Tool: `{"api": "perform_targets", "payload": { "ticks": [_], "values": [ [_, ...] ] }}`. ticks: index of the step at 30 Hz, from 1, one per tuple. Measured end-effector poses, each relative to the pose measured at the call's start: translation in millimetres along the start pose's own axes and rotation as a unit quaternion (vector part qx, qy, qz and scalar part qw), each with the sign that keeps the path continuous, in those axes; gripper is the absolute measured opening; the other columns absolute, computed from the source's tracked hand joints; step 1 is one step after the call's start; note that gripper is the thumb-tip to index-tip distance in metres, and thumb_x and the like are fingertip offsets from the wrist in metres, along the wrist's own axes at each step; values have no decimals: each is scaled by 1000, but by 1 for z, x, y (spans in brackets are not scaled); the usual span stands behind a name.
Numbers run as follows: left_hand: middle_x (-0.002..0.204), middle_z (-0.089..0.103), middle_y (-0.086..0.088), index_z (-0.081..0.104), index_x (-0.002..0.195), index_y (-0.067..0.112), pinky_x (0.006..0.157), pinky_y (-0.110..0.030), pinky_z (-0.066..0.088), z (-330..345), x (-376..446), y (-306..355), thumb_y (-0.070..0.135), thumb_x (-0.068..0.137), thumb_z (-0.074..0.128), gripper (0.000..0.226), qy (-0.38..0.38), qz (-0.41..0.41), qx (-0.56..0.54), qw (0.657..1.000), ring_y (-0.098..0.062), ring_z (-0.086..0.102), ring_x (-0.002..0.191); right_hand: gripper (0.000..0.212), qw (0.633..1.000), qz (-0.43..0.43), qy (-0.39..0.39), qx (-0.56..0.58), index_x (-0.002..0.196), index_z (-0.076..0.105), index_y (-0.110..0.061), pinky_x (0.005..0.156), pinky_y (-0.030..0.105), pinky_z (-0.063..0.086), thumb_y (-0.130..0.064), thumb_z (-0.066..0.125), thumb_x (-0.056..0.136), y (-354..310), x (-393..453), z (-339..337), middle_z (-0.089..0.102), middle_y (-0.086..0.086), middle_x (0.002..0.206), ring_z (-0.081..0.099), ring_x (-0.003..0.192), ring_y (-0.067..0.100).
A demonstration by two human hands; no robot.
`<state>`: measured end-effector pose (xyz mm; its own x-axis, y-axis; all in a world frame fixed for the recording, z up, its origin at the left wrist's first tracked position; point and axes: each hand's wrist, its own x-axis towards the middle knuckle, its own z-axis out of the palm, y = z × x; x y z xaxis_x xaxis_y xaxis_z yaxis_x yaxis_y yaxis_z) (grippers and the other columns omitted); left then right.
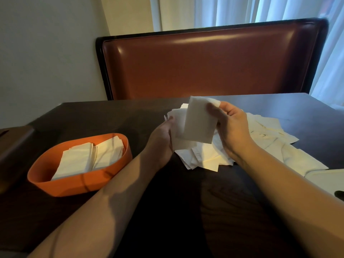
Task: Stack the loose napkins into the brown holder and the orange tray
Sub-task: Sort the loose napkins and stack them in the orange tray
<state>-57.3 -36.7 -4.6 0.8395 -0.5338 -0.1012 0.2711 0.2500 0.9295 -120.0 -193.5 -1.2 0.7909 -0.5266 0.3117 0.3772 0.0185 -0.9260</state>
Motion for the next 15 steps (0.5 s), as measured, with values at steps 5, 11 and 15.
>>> {"api": "perform_targets", "payload": {
  "ticks": [5, 11, 15],
  "values": [
    [116, 67, -14, 60, 115, 20, 94, -47, 53, -3, 0, 0, 40, 106, 32, 36, -17, -1, 3, 1000, -29, 63, 110, 26, 996, 18, -86, 1, 111, 67, 2, 74, 27, 54, -18, 64, 94, 1, -5, 5, 68, 12, 98, 63, 87, 13],
    [112, 68, -14, 59, 118, 16, 87, -44, 56, 2, -1, -4, 41, 106, 31, 39, -54, 1, 10, 998, -27, 65, 103, 17, 994, -20, -25, -102, 98, 71, -12, 64, 15, 50, -27, 67, 92, 9, -3, 8, 69, 4, 91, 60, 76, 0],
    [121, 65, -19, 55, 129, 17, 90, -52, 55, 1, 0, -6, 51, 100, 37, 49, -67, 4, 41, 997, -31, 66, 108, 12, 994, -8, -30, -108, 92, 72, -13, 71, 24, 52, -26, 70, 90, 14, -3, 6, 70, 5, 90, 61, 79, 3]
  ]
}}
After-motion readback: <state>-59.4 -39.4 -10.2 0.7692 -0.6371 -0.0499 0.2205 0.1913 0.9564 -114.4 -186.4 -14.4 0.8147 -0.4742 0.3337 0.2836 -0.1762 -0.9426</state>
